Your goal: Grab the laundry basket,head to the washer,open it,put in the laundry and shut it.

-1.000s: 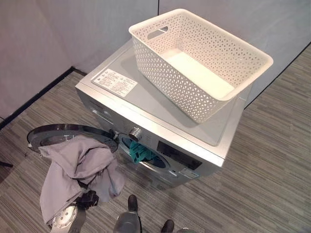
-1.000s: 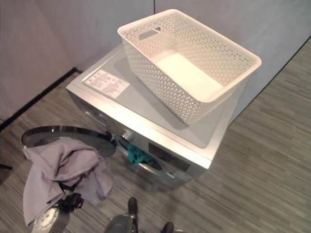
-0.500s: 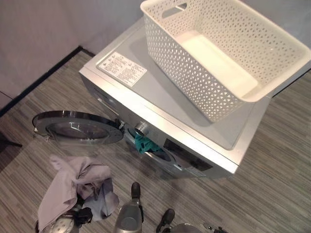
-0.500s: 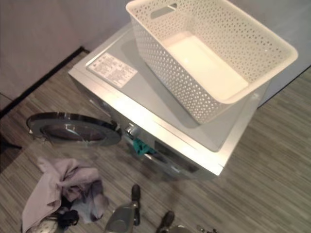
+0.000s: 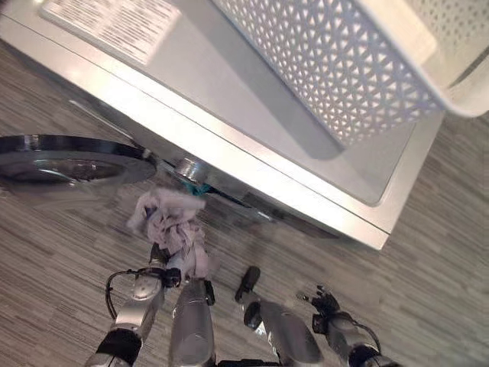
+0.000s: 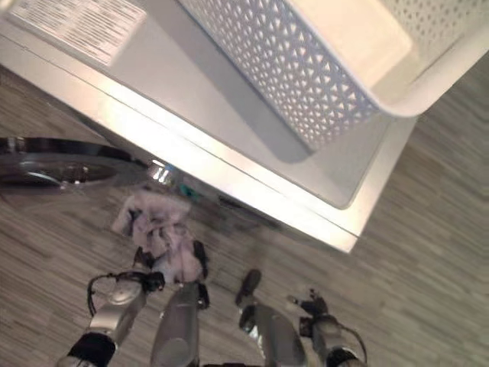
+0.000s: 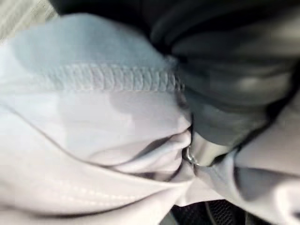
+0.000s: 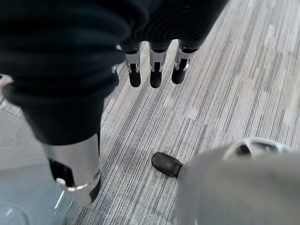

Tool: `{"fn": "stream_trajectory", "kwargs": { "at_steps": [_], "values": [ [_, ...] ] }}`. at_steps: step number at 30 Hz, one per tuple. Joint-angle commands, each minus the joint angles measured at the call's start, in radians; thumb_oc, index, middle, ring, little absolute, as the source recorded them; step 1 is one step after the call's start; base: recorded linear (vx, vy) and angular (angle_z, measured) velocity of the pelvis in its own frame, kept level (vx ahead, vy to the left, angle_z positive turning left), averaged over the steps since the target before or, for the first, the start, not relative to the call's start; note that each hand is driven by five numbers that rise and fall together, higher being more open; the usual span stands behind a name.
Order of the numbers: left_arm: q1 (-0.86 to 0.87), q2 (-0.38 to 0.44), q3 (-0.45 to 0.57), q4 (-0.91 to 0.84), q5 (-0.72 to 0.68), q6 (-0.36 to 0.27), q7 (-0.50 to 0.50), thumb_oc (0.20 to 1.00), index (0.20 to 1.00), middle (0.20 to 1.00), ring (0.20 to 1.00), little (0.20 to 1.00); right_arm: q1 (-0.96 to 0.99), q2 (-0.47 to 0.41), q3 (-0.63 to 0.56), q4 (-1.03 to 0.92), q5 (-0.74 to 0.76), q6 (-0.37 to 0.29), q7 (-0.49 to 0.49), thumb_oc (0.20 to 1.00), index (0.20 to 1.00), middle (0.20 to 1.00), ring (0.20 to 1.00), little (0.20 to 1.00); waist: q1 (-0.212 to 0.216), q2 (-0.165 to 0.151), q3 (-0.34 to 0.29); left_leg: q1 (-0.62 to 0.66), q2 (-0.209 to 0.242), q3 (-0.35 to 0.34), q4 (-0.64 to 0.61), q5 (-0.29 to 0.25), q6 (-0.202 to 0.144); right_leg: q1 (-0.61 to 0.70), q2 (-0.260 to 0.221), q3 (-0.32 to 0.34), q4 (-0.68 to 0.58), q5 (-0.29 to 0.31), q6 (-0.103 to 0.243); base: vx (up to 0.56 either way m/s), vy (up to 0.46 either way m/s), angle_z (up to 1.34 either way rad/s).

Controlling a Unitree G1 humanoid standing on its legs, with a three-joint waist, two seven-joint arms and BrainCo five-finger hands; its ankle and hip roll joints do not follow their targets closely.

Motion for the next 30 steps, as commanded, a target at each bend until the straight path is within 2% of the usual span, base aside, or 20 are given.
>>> {"fn": "stream_trajectory", "kwargs": {
  "at_steps": [1, 9, 13, 19, 20, 26, 30],
  "values": [
    [0.036, -0.023, -0.016, -0.016, -0.002, -0.077, 0.067, 0.2, 0.2, 0.2, 0.2, 0.2, 0.069, -0.017, 0.044, -0.053, 0.009, -0.034, -0.047, 1.0, 1.0, 1.0, 1.0, 1.0, 0.003, 0.001, -0.049, -0.131, -0.016, 0.046, -0.026, 0.082, -0.012, -0.026, -0.016, -0.022, 0.098, -0.133, -0.027, 0.0, 0.0, 0.0],
    [-0.119, -0.05, -0.026, 0.037, -0.023, -0.109, 0.167, 0.2, 0.2, 0.2, 0.2, 0.2, 0.037, -0.011, 0.09, -0.157, 0.03, -0.076, -0.096, 1.0, 1.0, 1.0, 1.0, 1.0, -0.024, -0.035, 0.005, -0.232, -0.01, 0.036, -0.011, 0.081, -0.012, -0.132, -0.012, -0.042, 0.145, -0.134, -0.035, -0.02, -0.012, 0.02],
    [-0.164, -0.059, -0.032, 0.053, -0.027, -0.114, 0.187, 0.2, 0.2, 0.2, 0.2, 0.2, 0.034, -0.008, 0.102, -0.194, 0.04, -0.09, -0.103, 1.0, 1.0, 1.0, 1.0, 1.0, -0.033, -0.047, 0.006, -0.255, -0.009, 0.037, -0.013, 0.079, -0.012, -0.149, -0.01, -0.044, 0.136, -0.13, -0.032, 0.01, -0.002, 0.02],
    [-0.316, -0.08, -0.041, 0.174, -0.044, -0.122, 0.235, 0.2, 0.2, 0.2, 0.2, 0.2, 0.049, -0.009, 0.127, -0.293, 0.072, -0.125, -0.11, 1.0, 1.0, 1.0, 1.0, 1.0, -0.072, -0.084, 0.002, -0.293, -0.016, 0.042, -0.021, 0.074, -0.011, -0.173, -0.004, -0.054, 0.115, -0.121, -0.028, 0.04, -0.014, 0.07],
    [-0.371, -0.077, -0.045, 0.222, -0.05, -0.121, 0.251, 0.2, 0.2, 0.2, 0.2, 0.2, 0.052, -0.011, 0.141, -0.323, 0.074, -0.137, -0.112, 1.0, 1.0, 1.0, 1.0, 1.0, -0.085, -0.099, -0.001, -0.302, -0.016, 0.044, -0.025, 0.071, -0.01, -0.179, -0.002, -0.054, 0.107, -0.117, -0.026, 0.03, -0.015, 0.07],
    [-0.581, -0.045, -0.046, 0.366, -0.074, -0.134, 0.295, 0.2, 0.2, 0.2, 0.2, 0.2, 0.049, -0.017, 0.174, -0.363, 0.084, -0.171, -0.122, 1.0, 1.0, 1.0, 1.0, 1.0, -0.132, -0.142, -0.021, -0.336, -0.017, 0.047, -0.026, 0.058, -0.005, -0.205, 0.006, -0.05, 0.089, -0.107, -0.021, 0.04, -0.02, -0.02],
    [-0.818, 0.042, -0.005, 0.543, -0.151, -0.141, 0.335, 0.2, 0.2, 0.2, 0.2, 0.2, 0.036, -0.022, 0.198, -0.384, 0.098, -0.202, -0.132, 1.0, 1.0, 1.0, 1.0, 1.0, -0.177, -0.18, -0.042, -0.363, -0.017, 0.053, -0.022, 0.038, 0.002, -0.237, 0.011, -0.049, 0.089, -0.097, -0.012, 0.07, -0.025, -0.17]
  ]
}}
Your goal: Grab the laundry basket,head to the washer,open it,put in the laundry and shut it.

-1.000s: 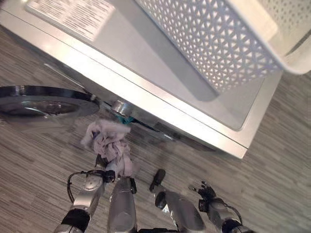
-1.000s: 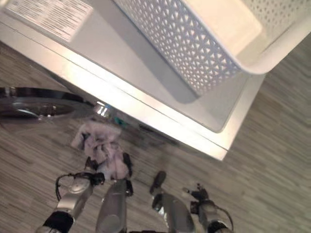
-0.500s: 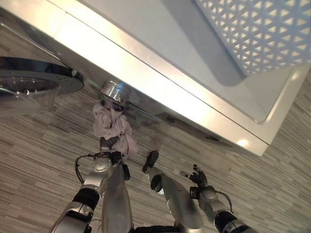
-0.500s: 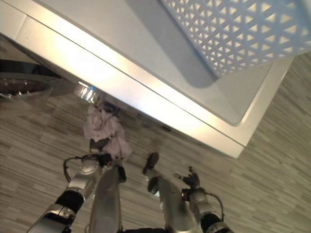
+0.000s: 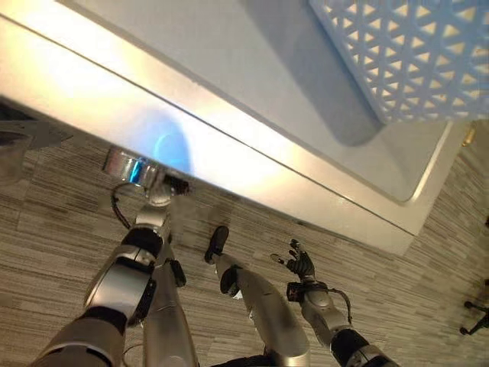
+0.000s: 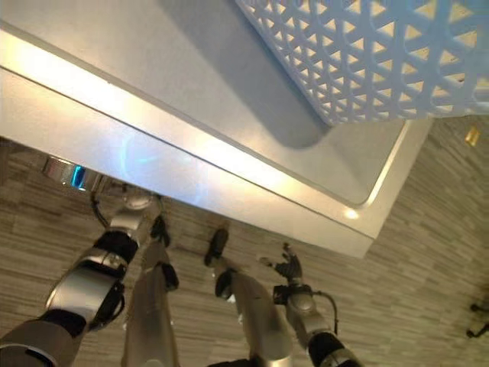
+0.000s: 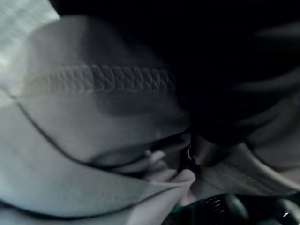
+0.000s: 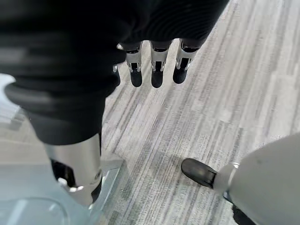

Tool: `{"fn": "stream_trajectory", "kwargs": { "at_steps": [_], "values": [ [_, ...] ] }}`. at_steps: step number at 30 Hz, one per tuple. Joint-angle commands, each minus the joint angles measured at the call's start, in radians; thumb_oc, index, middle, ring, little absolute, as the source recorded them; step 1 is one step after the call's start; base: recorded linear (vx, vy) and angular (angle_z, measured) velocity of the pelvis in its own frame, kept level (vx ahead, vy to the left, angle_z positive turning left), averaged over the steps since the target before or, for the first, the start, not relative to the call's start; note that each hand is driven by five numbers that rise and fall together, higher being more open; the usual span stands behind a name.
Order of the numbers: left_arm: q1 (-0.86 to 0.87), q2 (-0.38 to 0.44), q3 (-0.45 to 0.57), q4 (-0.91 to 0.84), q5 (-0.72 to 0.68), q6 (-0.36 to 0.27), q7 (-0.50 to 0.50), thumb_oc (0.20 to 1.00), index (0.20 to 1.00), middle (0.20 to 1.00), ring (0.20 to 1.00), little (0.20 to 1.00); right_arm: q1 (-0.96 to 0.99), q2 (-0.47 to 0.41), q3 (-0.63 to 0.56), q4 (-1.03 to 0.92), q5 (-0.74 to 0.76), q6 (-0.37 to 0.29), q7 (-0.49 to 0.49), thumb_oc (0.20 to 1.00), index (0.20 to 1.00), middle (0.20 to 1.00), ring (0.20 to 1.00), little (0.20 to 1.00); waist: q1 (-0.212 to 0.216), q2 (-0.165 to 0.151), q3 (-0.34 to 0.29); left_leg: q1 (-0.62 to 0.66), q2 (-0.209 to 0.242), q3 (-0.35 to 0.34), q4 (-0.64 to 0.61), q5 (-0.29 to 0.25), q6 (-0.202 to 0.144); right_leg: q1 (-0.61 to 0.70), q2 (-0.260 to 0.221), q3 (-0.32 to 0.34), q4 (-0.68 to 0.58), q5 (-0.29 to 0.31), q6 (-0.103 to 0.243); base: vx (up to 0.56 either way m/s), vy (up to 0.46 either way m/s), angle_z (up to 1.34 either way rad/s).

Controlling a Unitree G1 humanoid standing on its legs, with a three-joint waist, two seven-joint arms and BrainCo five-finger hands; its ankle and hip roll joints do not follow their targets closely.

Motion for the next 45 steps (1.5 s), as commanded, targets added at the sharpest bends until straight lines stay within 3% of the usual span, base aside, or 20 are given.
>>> {"fn": "stream_trajectory", "kwargs": {
  "at_steps": [1, 5, 8, 11, 13, 18, 21, 22, 23, 26, 28, 30, 31, 34, 35, 37, 41, 45],
  "values": [
    [-0.077, 0.084, 0.035, 0.005, -0.078, -0.068, 0.034, 0.2, 0.2, 0.2, 0.2, 0.2, 0.063, -0.054, -0.029, -0.099, 0.053, -0.048, -0.025, 1.0, 1.0, 1.0, 1.0, 1.0, 0.005, -0.007, -0.017, -0.067, -0.044, 0.064, -0.05, -0.004, -0.017, 0.065, 0.002, -0.011, 0.033, -0.113, 0.006, 0.06, -0.012, -0.14],
    [-0.16, 0.135, 0.029, 0.02, -0.11, -0.075, 0.027, 0.2, 0.2, 0.2, 0.2, 0.2, 0.068, -0.071, -0.035, -0.128, 0.058, -0.052, -0.019, 1.0, 1.0, 1.0, 1.0, 1.0, -0.016, -0.014, -0.026, -0.08, -0.043, 0.067, -0.044, -0.016, -0.014, 0.049, 0.001, -0.009, 0.035, -0.109, 0.01, 0.04, -0.002, -0.08],
    [-0.343, 0.204, -0.018, -0.006, -0.149, -0.093, 0.04, 0.2, 0.2, 0.2, 0.2, 0.2, 0.08, -0.13, -0.068, -0.179, 0.061, -0.058, -0.015, 1.0, 1.0, 1.0, 1.0, 1.0, -0.051, -0.017, -0.047, -0.09, -0.049, 0.069, -0.038, -0.031, -0.01, 0.041, 0.0, 0.005, 0.032, -0.102, 0.021, 0.05, 0.019, -0.05],
    [-0.46, 0.203, -0.048, -0.058, -0.19, -0.13, 0.061, 0.2, 0.2, 0.2, 0.2, 0.2, 0.083, -0.15, -0.089, -0.193, 0.055, -0.057, -0.021, 1.0, 1.0, 1.0, 1.0, 1.0, -0.064, -0.019, -0.057, -0.088, -0.055, 0.07, -0.05, -0.032, -0.007, 0.045, 0.003, 0.009, 0.014, -0.09, 0.032, 0.05, 0.015, -0.08],
    [-0.596, 0.191, -0.057, -0.277, -0.24, -0.226, 0.112, 0.2, 0.2, 0.2, 0.2, 0.2, 0.096, -0.177, -0.121, -0.221, 0.048, -0.044, -0.027, 1.0, 1.0, 1.0, 1.0, 1.0, -0.074, -0.019, -0.073, -0.087, -0.07, 0.072, -0.072, -0.034, -0.004, 0.044, 0.007, 0.019, -0.016, -0.067, 0.049, 0.06, 0.021, -0.01],
    [-0.671, 0.152, -0.077, -0.444, -0.237, -0.265, 0.115, 0.2, 0.2, 0.2, 0.2, 0.2, 0.142, -0.213, -0.147, -0.272, 0.035, -0.019, 0.0, 1.0, 1.0, 1.0, 1.0, 1.0, -0.074, -0.009, -0.082, -0.082, -0.093, 0.071, -0.098, -0.034, -0.002, 0.055, 0.011, 0.031, -0.047, -0.059, 0.058, 0.04, 0.019, 0.03],
    [-0.605, 0.11, -0.062, -0.496, -0.219, -0.256, 0.095, 0.2, 0.2, 0.2, 0.2, 0.2, 0.162, -0.214, -0.159, -0.275, 0.035, 0.001, 0.01, 1.0, 1.0, 1.0, 1.0, 1.0, -0.062, 0.006, -0.084, -0.068, -0.105, 0.07, -0.108, -0.036, 0.002, 0.066, 0.009, 0.036, -0.051, -0.063, 0.057, 0.03, 0.037, 0.04],
    [-0.601, 0.109, -0.06, -0.5, -0.216, -0.254, 0.097, 0.263, 0.263, 0.263, 0.263, 0.263, 0.164, -0.215, -0.159, -0.275, 0.035, 0.001, 0.01, 1.0, 1.0, 1.0, 1.0, 1.0, -0.062, 0.007, -0.084, -0.067, -0.105, 0.07, -0.109, -0.036, 0.002, 0.067, 0.009, 0.036, -0.051, -0.063, 0.057, 0.0, 0.037, 0.04],
    [-0.573, 0.104, -0.06, -0.506, -0.206, -0.243, 0.088, 1.0, 1.0, 1.0, 1.0, 1.0, 0.163, -0.216, -0.161, -0.279, 0.033, 0.003, 0.013, 1.0, 1.0, 1.0, 1.0, 1.0, -0.058, 0.011, -0.082, -0.066, -0.106, 0.071, -0.107, -0.037, 0.003, 0.067, 0.007, 0.037, -0.049, -0.064, 0.056, -0.01, 0.03, 0.03],
    [-0.498, 0.085, -0.089, -0.485, -0.168, -0.187, 0.038, 1.0, 1.0, 1.0, 1.0, 1.0, 0.155, -0.219, -0.167, -0.292, 0.032, 0.008, 0.023, 1.0, 1.0, 1.0, 1.0, 1.0, -0.045, 0.024, -0.065, -0.069, -0.108, 0.077, -0.102, -0.036, 0.007, 0.059, 0.004, 0.032, -0.04, -0.07, 0.05, -0.03, 0.045, -0.02],
    [-0.438, 0.077, -0.137, -0.477, -0.086, -0.127, 0.008, 1.0, 1.0, 1.0, 1.0, 1.0, 0.146, -0.221, -0.171, -0.3, 0.029, 0.009, 0.028, 1.0, 1.0, 1.0, 1.0, 1.0, -0.033, 0.037, -0.043, -0.07, -0.109, 0.077, -0.102, -0.035, 0.006, 0.055, 0.003, 0.029, -0.034, -0.076, 0.046, -0.05, 0.034, -0.02],
    [-0.412, 0.113, -0.219, -0.512, 0.18, -0.044, 0.032, 1.0, 1.0, 1.0, 1.0, 1.0, 0.14, -0.222, -0.176, -0.285, 0.028, 0.005, 0.036, 1.0, 1.0, 1.0, 1.0, 1.0, -0.012, 0.056, -0.014, -0.067, -0.111, 0.072, -0.105, -0.028, 0.005, 0.049, 0.002, 0.021, -0.024, -0.08, 0.043, -0.04, 0.003, 0.02],
    [-0.411, 0.112, -0.219, -0.516, 0.186, -0.041, 0.037, 1.0, 1.0, 1.0, 1.0, 1.0, 0.139, -0.221, -0.176, -0.283, 0.029, 0.004, 0.037, 1.0, 1.0, 1.0, 1.0, 1.0, -0.011, 0.055, -0.013, -0.067, -0.111, 0.073, -0.105, -0.026, 0.006, 0.049, 0.002, 0.02, -0.025, -0.079, 0.042, -0.03, 0.009, 0.04],
    [-0.416, 0.234, -0.355, -0.56, 0.653, 0.086, 0.089, 1.0, 1.0, 1.0, 1.0, 1.0, 0.135, -0.225, -0.174, -0.261, 0.022, -0.013, 0.05, 1.0, 1.0, 1.0, 1.0, 1.0, 0.007, 0.075, 0.005, -0.062, -0.106, 0.069, -0.106, -0.024, 0.001, 0.048, -0.002, 0.021, -0.021, -0.079, 0.046, -0.05, 0.013, 0.13],
    [-0.436, 0.328, -0.457, -0.593, 0.913, 0.157, 0.074, 1.0, 1.0, 1.0, 1.0, 1.0, 0.139, -0.249, -0.18, -0.274, 0.012, -0.024, 0.06, 1.0, 1.0, 1.0, 1.0, 1.0, 0.018, 0.082, 0.011, -0.057, -0.103, 0.068, -0.109, -0.023, -0.002, 0.051, -0.001, 0.024, -0.022, -0.082, 0.048, -0.06, 0.02, 0.13],
    [-0.49, 0.41, -0.571, -0.62, 1.129, 0.23, 0.017, 1.0, 1.0, 1.0, 1.0, 1.0, 0.148, -0.275, -0.188, -0.279, 0.0, -0.025, 0.07, 1.0, 1.0, 1.0, 1.0, 1.0, 0.03, 0.094, 0.014, -0.053, -0.1, 0.065, -0.113, -0.02, -0.005, 0.053, -0.001, 0.029, -0.02, -0.085, 0.049, -0.05, 0.007, -0.05],
    [-0.518, 0.465, -0.621, -0.706, 1.301, 0.267, -0.123, 1.0, 1.0, 1.0, 1.0, 1.0, 0.184, -0.286, -0.225, -0.279, -0.016, 0.016, 0.089, 1.0, 1.0, 1.0, 1.0, 1.0, 0.053, 0.113, 0.016, -0.049, -0.102, 0.057, -0.119, -0.011, -0.005, 0.051, -0.001, 0.029, -0.015, -0.094, 0.046, -0.03, -0.011, 0.14],
    [-0.473, 0.502, -0.583, -0.804, 1.336, 0.258, -0.165, 1.0, 1.0, 1.0, 1.0, 1.0, 0.209, -0.302, -0.234, -0.291, -0.027, 0.039, 0.11, 1.0, 1.0, 1.0, 1.0, 1.0, 0.069, 0.117, 0.016, -0.041, -0.103, 0.045, -0.119, -0.008, -0.008, 0.049, 0.002, 0.036, -0.01, -0.1, 0.043, -0.02, -0.012, 0.1]
  ]
}}
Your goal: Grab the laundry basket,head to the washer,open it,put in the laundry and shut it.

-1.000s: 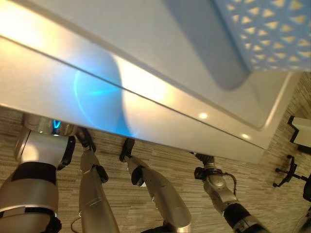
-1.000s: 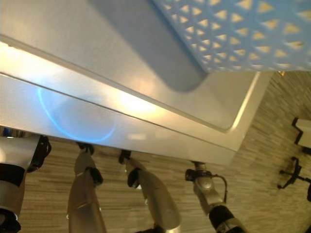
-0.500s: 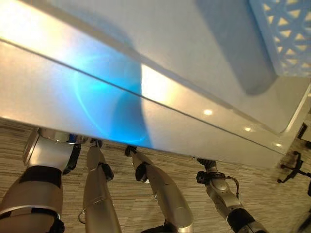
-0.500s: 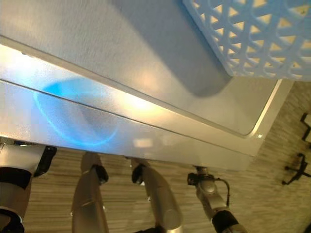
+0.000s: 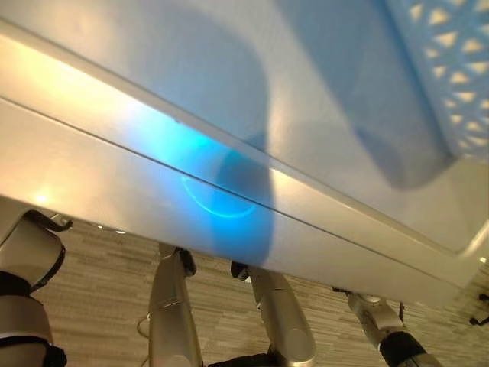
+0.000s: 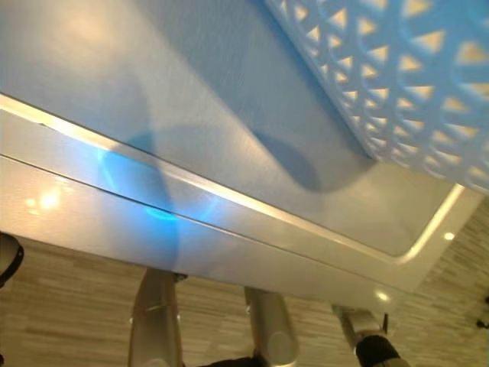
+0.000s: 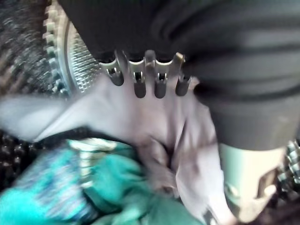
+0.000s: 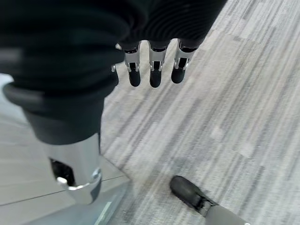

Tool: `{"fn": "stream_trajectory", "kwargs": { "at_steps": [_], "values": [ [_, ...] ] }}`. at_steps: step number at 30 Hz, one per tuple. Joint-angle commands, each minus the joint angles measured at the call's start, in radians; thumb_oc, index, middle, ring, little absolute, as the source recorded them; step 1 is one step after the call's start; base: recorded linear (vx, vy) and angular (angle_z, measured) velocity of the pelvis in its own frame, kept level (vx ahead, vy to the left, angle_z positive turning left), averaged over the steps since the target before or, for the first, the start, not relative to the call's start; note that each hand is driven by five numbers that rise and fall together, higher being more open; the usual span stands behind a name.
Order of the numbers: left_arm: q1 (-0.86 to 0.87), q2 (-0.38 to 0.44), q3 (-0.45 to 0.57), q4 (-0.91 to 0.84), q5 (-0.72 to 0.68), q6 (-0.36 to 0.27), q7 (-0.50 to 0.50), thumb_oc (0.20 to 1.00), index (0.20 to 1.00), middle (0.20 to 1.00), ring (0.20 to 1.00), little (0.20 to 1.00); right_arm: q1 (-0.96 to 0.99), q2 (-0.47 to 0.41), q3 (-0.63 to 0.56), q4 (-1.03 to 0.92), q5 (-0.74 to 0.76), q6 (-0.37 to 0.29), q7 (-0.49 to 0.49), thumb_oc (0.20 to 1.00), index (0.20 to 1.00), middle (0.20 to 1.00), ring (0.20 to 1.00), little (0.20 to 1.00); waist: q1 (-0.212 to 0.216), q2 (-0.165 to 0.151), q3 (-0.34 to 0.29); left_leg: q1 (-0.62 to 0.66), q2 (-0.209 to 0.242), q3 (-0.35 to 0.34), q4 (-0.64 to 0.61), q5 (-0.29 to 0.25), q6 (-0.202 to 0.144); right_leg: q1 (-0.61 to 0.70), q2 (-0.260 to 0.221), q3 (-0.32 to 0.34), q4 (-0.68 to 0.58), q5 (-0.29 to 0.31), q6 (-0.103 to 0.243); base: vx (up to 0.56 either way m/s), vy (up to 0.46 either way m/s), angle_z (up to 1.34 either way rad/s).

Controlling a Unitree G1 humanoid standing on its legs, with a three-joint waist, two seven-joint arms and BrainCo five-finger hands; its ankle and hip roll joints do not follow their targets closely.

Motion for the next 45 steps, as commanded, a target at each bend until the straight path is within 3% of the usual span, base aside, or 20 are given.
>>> {"fn": "stream_trajectory", "kwargs": {
  "at_steps": [1, 5, 9, 10, 12, 17, 19, 24, 36, 41, 43, 45],
  "values": [
    [-0.149, -0.056, 0.165, -0.205, 0.119, -0.027, -0.026, 1.0, 1.0, 1.0, 1.0, 1.0, 0.142, -0.019, -0.07, -0.069, -0.021, 0.021, 0.02, 1.0, 1.0, 1.0, 1.0, 1.0, 0.002, 0.029, -0.049, 0.16, -0.083, 0.046, -0.227, -0.037, -0.025, 0.188, 0.039, 0.008, 0.149, -0.314, 0.068, -0.02, -0.018, -0.41],
    [0.024, -0.036, 0.319, -0.327, 0.066, -0.046, -0.033, 1.0, 1.0, 1.0, 1.0, 1.0, 0.152, 0.002, -0.076, -0.072, -0.034, 0.036, 0.029, 1.0, 1.0, 1.0, 1.0, 1.0, 0.018, 0.028, -0.045, 0.165, -0.083, 0.044, -0.231, -0.035, -0.026, 0.193, 0.042, 0.009, 0.145, -0.31, 0.065, -0.01, -0.01, -0.01],
    [0.333, -0.105, 0.565, -0.471, -0.027, -0.067, -0.02, 1.0, 1.0, 1.0, 1.0, 1.0, 0.145, 0.047, -0.087, -0.051, -0.052, 0.052, 0.01, 1.0, 1.0, 1.0, 1.0, 1.0, 0.038, 0.025, -0.027, 0.176, -0.084, 0.043, -0.23, -0.037, -0.028, 0.209, 0.042, 0.006, 0.14, -0.307, 0.06, 0.0, -0.024, -0.09],
    [0.427, -0.144, 0.629, -0.507, -0.086, -0.079, -0.017, 1.0, 1.0, 1.0, 1.0, 1.0, 0.139, 0.064, -0.094, -0.047, -0.053, 0.058, 0.002, 1.0, 1.0, 1.0, 1.0, 1.0, 0.046, 0.023, -0.02, 0.179, -0.087, 0.042, -0.228, -0.038, -0.028, 0.215, 0.041, 0.004, 0.136, -0.303, 0.061, 0.01, -0.033, -0.02],
    [0.732, -0.271, 0.781, -0.638, -0.362, -0.14, -0.052, 1.0, 1.0, 1.0, 1.0, 1.0, 0.12, 0.107, -0.113, -0.003, -0.056, 0.089, -0.016, 1.0, 1.0, 1.0, 1.0, 1.0, 0.068, 0.03, -0.013, 0.195, -0.091, 0.045, -0.225, -0.043, -0.026, 0.237, 0.04, 0.0, 0.127, -0.298, 0.06, 0.0, -0.004, 0.08],
    [0.951, -0.385, 0.778, -0.753, -0.834, -0.265, -0.112, 1.0, 1.0, 1.0, 1.0, 1.0, 0.089, 0.12, -0.107, 0.029, -0.04, 0.104, -0.03, 1.0, 1.0, 1.0, 1.0, 1.0, 0.088, 0.042, -0.024, 0.227, -0.093, 0.052, -0.23, -0.04, -0.029, 0.272, 0.039, 0.001, 0.114, -0.287, 0.064, -0.02, 0.021, 0.24],
    [0.999, -0.393, 0.726, -0.778, -0.993, -0.273, -0.149, 1.0, 1.0, 1.0, 1.0, 1.0, 0.088, 0.117, -0.1, 0.039, -0.029, 0.103, -0.035, 1.0, 1.0, 1.0, 1.0, 1.0, 0.092, 0.048, -0.037, 0.249, -0.094, 0.057, -0.238, -0.035, -0.029, 0.292, 0.04, 0.003, 0.107, -0.283, 0.067, -0.02, 0.028, -0.05],
    [1.088, -0.306, 0.658, -0.817, -1.137, -0.235, -0.212, 1.0, 1.0, 1.0, 1.0, 1.0, 0.101, 0.094, -0.104, 0.062, -0.026, 0.098, -0.032, 1.0, 1.0, 1.0, 1.0, 1.0, 0.098, 0.06, -0.07, 0.305, -0.099, 0.061, -0.246, -0.03, -0.028, 0.346, 0.038, 0.014, 0.1, -0.286, 0.07, 0.0, 0.009, -0.09],
    [1.132, -0.26, 0.67, -0.732, -1.06, -0.196, -0.234, 1.0, 1.0, 1.0, 1.0, 1.0, 0.095, 0.083, -0.127, 0.094, -0.016, 0.086, -0.031, 1.0, 1.0, 1.0, 1.0, 1.0, 0.107, 0.069, -0.078, 0.316, -0.102, 0.037, -0.223, -0.033, -0.021, 0.358, 0.045, 0.006, 0.117, -0.307, 0.055, 0.0, -0.004, -0.02],
    [1.188, -0.321, 0.625, -0.495, -0.963, -0.168, -0.235, 1.0, 1.0, 1.0, 1.0, 1.0, 0.085, 0.07, -0.123, 0.068, -0.009, 0.087, -0.033, 1.0, 1.0, 1.0, 1.0, 1.0, 0.103, 0.059, -0.063, 0.321, -0.093, 0.04, -0.232, -0.023, -0.022, 0.354, 0.048, 0.005, 0.116, -0.305, 0.049, -0.01, -0.002, 0.05],
    [1.168, -0.394, 0.612, -0.304, -0.833, -0.138, -0.182, 1.0, 1.0, 1.0, 1.0, 1.0, 0.085, 0.072, -0.116, 0.046, 0.007, 0.08, -0.036, 1.0, 1.0, 1.0, 1.0, 1.0, 0.097, 0.049, -0.045, 0.32, -0.09, 0.04, -0.238, -0.015, -0.022, 0.348, 0.05, 0.004, 0.121, -0.308, 0.045, -0.02, -0.014, 0.04],
    [1.137, -0.415, 0.608, -0.22, -0.693, -0.135, -0.143, 1.0, 1.0, 1.0, 1.0, 1.0, 0.087, 0.074, -0.113, 0.032, 0.015, 0.067, -0.041, 1.0, 1.0, 1.0, 1.0, 1.0, 0.093, 0.044, -0.032, 0.32, -0.086, 0.036, -0.242, -0.009, -0.024, 0.343, 0.05, 0.003, 0.126, -0.31, 0.043, 0.0, 0.0, 0.0]
  ]
}}
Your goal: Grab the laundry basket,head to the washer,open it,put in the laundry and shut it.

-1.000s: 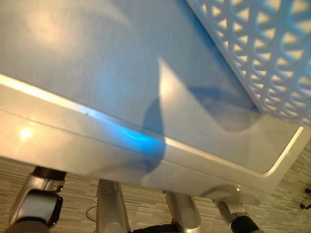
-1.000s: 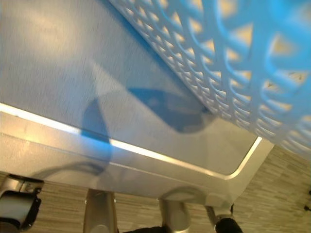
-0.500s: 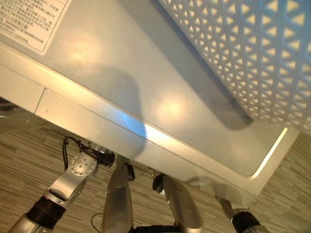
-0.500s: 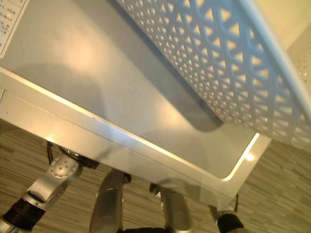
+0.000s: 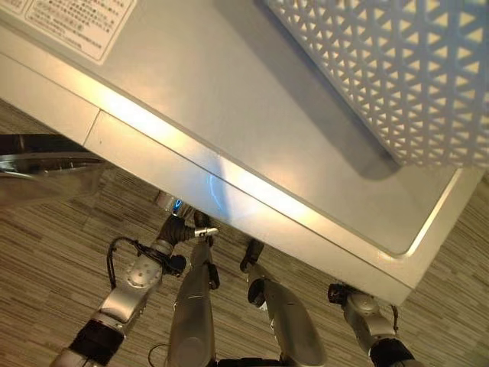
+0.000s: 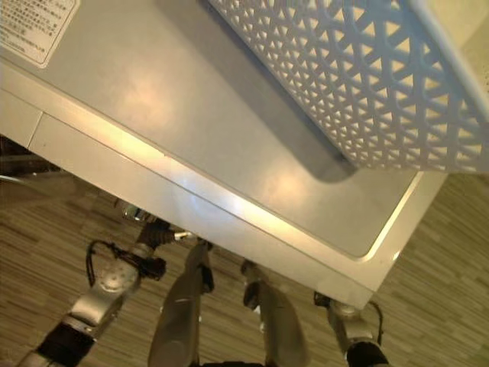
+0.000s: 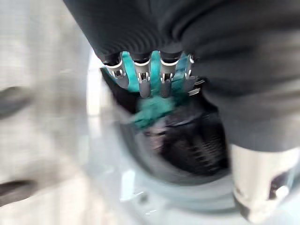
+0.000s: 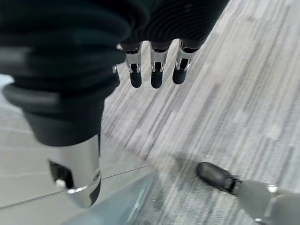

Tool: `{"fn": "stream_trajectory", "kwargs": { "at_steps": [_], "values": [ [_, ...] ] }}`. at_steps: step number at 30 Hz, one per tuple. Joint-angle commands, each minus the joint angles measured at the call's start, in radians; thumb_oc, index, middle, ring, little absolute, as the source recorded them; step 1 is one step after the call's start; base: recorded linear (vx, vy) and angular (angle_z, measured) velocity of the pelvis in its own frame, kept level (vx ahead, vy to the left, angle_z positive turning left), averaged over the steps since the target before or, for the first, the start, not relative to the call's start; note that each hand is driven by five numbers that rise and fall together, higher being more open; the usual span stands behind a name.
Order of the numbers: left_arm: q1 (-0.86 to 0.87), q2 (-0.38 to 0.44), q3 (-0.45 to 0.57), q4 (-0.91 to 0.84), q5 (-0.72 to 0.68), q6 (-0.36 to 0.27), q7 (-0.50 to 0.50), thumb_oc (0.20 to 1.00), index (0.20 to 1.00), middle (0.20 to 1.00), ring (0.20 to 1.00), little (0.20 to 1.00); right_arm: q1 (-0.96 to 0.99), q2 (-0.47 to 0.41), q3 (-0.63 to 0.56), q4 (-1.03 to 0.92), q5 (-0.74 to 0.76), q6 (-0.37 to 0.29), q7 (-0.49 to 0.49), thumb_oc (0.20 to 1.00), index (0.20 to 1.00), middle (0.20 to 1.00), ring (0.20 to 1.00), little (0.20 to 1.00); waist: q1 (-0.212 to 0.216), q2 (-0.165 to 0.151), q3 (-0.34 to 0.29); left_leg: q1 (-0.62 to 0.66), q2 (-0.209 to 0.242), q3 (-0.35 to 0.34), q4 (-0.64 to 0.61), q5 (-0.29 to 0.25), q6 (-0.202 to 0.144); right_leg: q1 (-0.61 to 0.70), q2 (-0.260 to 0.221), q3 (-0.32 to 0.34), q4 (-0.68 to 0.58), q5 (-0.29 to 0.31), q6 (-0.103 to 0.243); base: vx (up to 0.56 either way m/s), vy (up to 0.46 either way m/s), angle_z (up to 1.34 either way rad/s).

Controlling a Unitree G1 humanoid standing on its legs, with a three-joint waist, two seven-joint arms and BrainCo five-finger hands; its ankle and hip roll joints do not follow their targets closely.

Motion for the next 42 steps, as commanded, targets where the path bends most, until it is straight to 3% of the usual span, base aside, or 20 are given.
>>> {"fn": "stream_trajectory", "kwargs": {
  "at_steps": [1, 7, 10, 15, 18, 22, 31, 42],
  "values": [
    [-0.018, 0.041, -0.003, 0.009, 0.316, 0.001, 0.11, 1.0, 1.0, 1.0, 1.0, 1.0, 0.05, -0.027, -0.002, -0.042, 0.039, -0.04, -0.021, 1.0, 1.0, 1.0, 1.0, 1.0, -0.02, -0.064, 0.004, -0.012, -0.029, 0.036, -0.026, -0.032, -0.021, 0.095, 0.04, -0.024, 0.026, -0.135, -0.007, 0.0, 0.0, 0.0],
    [0.015, 0.093, 0.063, 0.09, 0.543, 0.015, 0.236, 1.0, 1.0, 1.0, 1.0, 1.0, 0.07, -0.024, -0.01, -0.073, 0.052, -0.077, -0.03, 1.0, 1.0, 1.0, 1.0, 1.0, -0.012, -0.079, 0.03, -0.022, -0.021, 0.03, -0.033, -0.023, -0.026, 0.082, 0.043, -0.033, 0.031, -0.134, -0.005, 0.0, -0.013, -0.01],
    [0.011, 0.12, 0.104, 0.195, 0.662, 0.054, 0.322, 1.0, 1.0, 1.0, 1.0, 1.0, 0.076, -0.026, -0.018, -0.084, 0.069, -0.097, -0.038, 1.0, 1.0, 1.0, 1.0, 1.0, -0.011, -0.09, 0.038, -0.034, -0.014, 0.032, -0.034, -0.019, -0.029, 0.067, 0.047, -0.036, 0.034, -0.134, -0.007, 0.0, -0.004, 0.01],
    [-0.072, 0.092, 0.117, 0.314, 0.685, 0.103, 0.419, 1.0, 1.0, 1.0, 1.0, 1.0, 0.085, -0.026, 0.0, -0.124, 0.084, -0.111, -0.043, 1.0, 1.0, 1.0, 1.0, 1.0, -0.025, -0.108, 0.041, -0.045, -0.008, 0.036, -0.039, -0.014, -0.031, 0.053, 0.048, -0.039, 0.033, -0.131, -0.006, 0.0, -0.007, 0.02],
    [-0.192, 0.049, 0.107, 0.414, 0.622, 0.128, 0.465, 1.0, 1.0, 1.0, 1.0, 1.0, 0.09, -0.027, 0.026, -0.158, 0.092, -0.114, -0.045, 1.0, 1.0, 1.0, 1.0, 1.0, -0.049, -0.131, 0.039, -0.055, -0.003, 0.04, -0.039, -0.013, -0.031, 0.042, 0.053, -0.039, 0.032, -0.129, -0.007, 0.01, -0.017, 0.03],
    [-0.377, 0.007, 0.047, 0.514, 0.508, 0.117, 0.504, 1.0, 1.0, 1.0, 1.0, 1.0, 0.086, -0.039, 0.069, -0.189, 0.096, -0.123, -0.05, 1.0, 1.0, 1.0, 1.0, 1.0, -0.078, -0.155, 0.039, -0.07, -0.001, 0.041, -0.043, -0.01, -0.031, 0.028, 0.056, -0.04, 0.029, -0.12, -0.004, 0.02, -0.017, -0.01],
    [-0.61, -0.079, 0.0, 0.675, 0.265, 0.072, 0.527, 1.0, 1.0, 1.0, 1.0, 1.0, 0.081, -0.034, 0.118, -0.18, 0.108, -0.132, -0.072, 1.0, 1.0, 1.0, 1.0, 1.0, -0.114, -0.17, 0.03, -0.082, -0.008, 0.044, -0.048, -0.014, -0.027, 0.014, 0.056, -0.047, 0.023, -0.11, 0.002, 0.02, -0.012, -0.01],
    [-0.644, -0.117, 0.03, 0.737, 0.122, 0.049, 0.536, 1.0, 1.0, 1.0, 1.0, 1.0, 0.073, -0.033, 0.125, -0.217, 0.144, -0.147, -0.085, 1.0, 1.0, 1.0, 1.0, 1.0, -0.127, -0.169, 0.04, -0.097, -0.014, 0.045, -0.034, -0.028, -0.022, -0.001, 0.055, -0.043, 0.024, -0.106, 0.002, 0.01, -0.002, 0.0]
  ]
}}
